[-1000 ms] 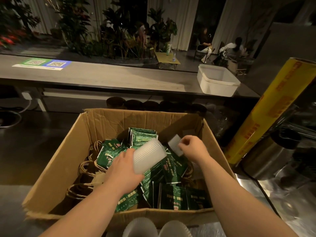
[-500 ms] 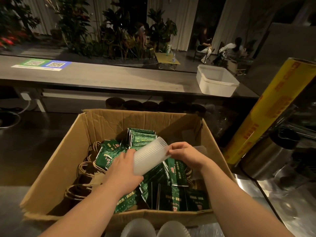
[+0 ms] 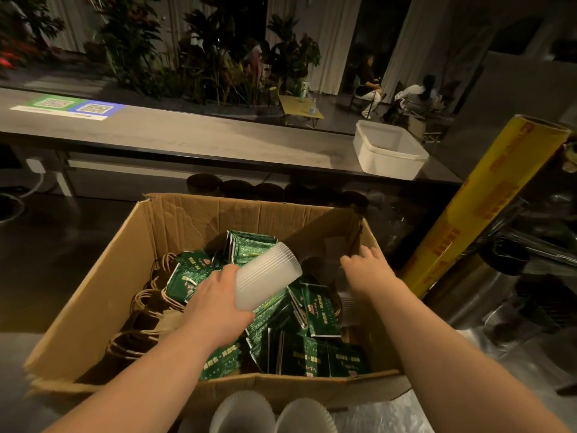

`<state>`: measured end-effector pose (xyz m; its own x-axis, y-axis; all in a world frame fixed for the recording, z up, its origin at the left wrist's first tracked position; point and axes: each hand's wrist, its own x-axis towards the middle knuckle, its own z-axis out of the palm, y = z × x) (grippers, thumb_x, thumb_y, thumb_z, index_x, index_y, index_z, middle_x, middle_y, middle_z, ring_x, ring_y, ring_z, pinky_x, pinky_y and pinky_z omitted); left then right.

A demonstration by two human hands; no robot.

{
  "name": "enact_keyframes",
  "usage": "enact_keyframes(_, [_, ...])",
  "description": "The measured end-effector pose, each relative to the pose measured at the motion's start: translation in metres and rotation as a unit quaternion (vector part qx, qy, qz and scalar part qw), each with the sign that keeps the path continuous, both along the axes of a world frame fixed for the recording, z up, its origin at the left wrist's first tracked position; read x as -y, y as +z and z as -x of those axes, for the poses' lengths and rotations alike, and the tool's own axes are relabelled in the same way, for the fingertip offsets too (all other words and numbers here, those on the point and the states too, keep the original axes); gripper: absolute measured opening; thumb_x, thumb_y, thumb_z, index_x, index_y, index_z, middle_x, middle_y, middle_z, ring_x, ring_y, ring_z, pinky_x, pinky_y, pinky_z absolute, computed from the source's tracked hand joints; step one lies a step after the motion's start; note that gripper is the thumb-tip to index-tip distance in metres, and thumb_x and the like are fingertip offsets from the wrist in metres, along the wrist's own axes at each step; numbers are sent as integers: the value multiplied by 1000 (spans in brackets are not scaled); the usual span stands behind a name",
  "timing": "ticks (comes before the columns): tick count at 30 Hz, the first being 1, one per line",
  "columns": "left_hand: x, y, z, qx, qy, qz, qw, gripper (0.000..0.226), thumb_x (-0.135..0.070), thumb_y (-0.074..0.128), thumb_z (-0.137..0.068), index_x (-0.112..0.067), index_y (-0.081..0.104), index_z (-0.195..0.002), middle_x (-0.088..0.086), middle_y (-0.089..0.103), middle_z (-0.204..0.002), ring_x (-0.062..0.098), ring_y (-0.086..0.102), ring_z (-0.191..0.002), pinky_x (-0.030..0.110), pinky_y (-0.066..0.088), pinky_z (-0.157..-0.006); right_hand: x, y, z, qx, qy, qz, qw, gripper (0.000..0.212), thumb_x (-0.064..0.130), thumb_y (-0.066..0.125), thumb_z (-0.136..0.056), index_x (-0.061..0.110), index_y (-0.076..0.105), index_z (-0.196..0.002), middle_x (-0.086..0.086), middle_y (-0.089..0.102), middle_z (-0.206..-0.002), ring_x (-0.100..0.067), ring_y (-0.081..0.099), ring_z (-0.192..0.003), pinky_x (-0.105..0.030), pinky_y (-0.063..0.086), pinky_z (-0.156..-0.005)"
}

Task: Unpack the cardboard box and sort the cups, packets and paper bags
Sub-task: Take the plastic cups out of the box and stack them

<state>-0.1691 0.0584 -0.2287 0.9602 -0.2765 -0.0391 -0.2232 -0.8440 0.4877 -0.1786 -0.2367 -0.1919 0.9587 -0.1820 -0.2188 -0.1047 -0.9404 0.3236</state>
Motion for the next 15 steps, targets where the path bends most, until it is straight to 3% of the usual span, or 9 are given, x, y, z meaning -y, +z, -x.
enact_keyframes(3, [1,-1,0,-2,-8,1,1000,75,-43,78,-75,-31,34,-135,-3,46,-122,21,48,-109,38,46,-88,3,-17,0,-19,17,57,998,63,24,60,-98,19,33,-155,-9,52,-151,-37,20,-153,-59,5,-123])
enact_keyframes(5, [0,-1,1,-4,-10,-1,1000,76,-44,78,-76,-31,34,-136,-3,47,-124,20,48,-110,39,46,-90,4,-20,-3,-4,22,42,999,62,23,65,-95,19,38,-150,-6,57,-145,-34,28,-151,-61,1,-122])
enact_keyframes(7, [-1,-1,0,-8,-13,-2,1000,77,-44,78,-76,-31,32,-137,-3,46,-125,20,48,-111,40,46,-92,2,-19,-5,36,23,-25,999,53,25,71,-90,22,47,-137,-1,61,-135,-27,43,-141,-61,3,-123])
enact_keyframes(9, [-1,-1,1,-9,-17,-4,1000,79,-44,78,-77,-31,31,-139,-3,45,-126,20,47,-113,40,47,-94,-2,-11,-6,74,-6,-179,981,55,30,79,-82,26,50,-129,5,60,-127,-22,52,-130,-58,14,-124])
enact_keyframes(10, [-1,-1,0,-11,-21,-5,1000,80,-44,78,-77,-31,30,-139,-3,45,-127,20,46,-114,40,47,-95,-3,-6,-5,93,-43,-300,948,58,28,81,-79,27,51,-129,5,58,-126,-20,54,-125,-55,30,-121])
enact_keyframes(12, [-2,-2,0,-13,-28,-4,1000,81,-44,79,-77,-32,29,-140,-4,44,-129,20,45,-115,41,47,-97,-2,3,-3,111,-100,-534,832,60,23,84,-77,27,54,-130,3,55,-127,-21,57,-119,-42,55,-100])
enact_keyframes(15, [-2,-4,1,-13,-40,4,999,83,-44,80,-76,-35,28,-141,-7,43,-129,17,43,-116,42,46,-99,-2,5,2,97,-108,-704,695,69,25,82,-72,28,56,-135,-4,54,-132,-26,56,-122,-33,55,-91])
